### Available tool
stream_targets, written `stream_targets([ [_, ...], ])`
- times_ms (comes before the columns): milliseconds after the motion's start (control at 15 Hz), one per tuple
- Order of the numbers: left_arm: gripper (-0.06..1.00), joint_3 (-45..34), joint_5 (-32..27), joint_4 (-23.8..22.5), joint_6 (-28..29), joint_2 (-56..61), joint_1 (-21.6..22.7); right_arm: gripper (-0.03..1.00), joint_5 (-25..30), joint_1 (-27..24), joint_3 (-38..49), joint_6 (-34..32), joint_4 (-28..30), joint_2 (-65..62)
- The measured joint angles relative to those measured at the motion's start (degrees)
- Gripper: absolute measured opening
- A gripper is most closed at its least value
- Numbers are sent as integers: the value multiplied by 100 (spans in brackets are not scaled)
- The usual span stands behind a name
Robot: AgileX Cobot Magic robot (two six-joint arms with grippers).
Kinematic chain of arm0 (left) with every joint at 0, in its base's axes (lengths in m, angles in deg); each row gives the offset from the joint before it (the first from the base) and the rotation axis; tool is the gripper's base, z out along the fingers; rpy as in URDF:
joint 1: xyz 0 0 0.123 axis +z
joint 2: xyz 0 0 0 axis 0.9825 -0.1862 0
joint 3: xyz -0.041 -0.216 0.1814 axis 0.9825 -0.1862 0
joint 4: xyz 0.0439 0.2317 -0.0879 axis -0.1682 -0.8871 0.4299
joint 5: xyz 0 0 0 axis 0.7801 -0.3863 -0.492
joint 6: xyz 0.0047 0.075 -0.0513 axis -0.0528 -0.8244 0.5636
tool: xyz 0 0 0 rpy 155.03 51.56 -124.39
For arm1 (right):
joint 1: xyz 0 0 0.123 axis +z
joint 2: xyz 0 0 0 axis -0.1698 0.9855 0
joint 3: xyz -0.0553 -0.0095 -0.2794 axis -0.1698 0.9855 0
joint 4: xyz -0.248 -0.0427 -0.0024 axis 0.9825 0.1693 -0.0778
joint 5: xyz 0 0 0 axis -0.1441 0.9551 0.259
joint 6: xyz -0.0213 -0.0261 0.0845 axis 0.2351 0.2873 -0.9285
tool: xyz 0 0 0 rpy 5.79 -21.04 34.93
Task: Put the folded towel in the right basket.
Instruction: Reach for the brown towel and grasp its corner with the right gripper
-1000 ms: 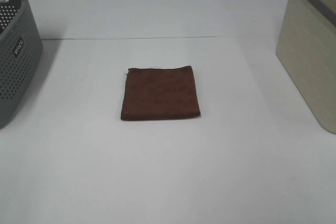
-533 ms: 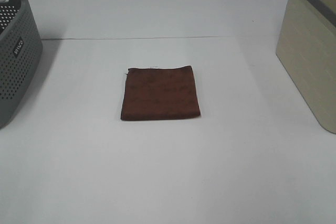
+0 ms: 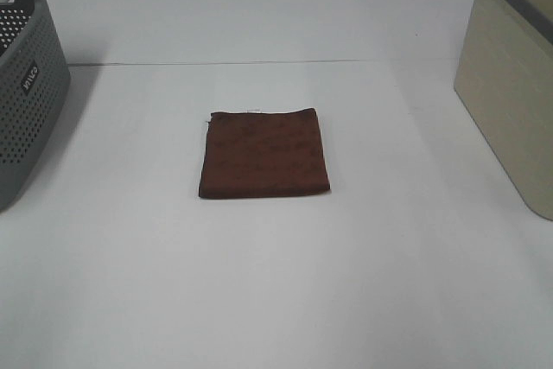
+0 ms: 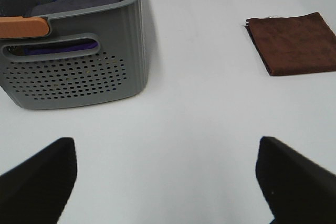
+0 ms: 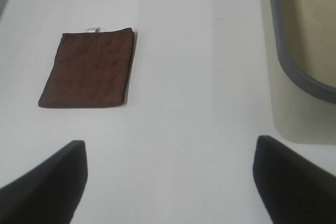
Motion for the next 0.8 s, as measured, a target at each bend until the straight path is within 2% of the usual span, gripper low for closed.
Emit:
stream_targets([
  [400, 88, 0, 0, 0, 0, 0, 0, 81, 178, 0, -1507, 527, -464, 2309],
  [467, 88, 0, 0, 0, 0, 0, 0, 81, 212, 143, -1874, 544, -441, 2865],
  [800, 88, 0, 0, 0, 0, 0, 0, 80, 160, 1146, -2618, 304, -286, 4263],
])
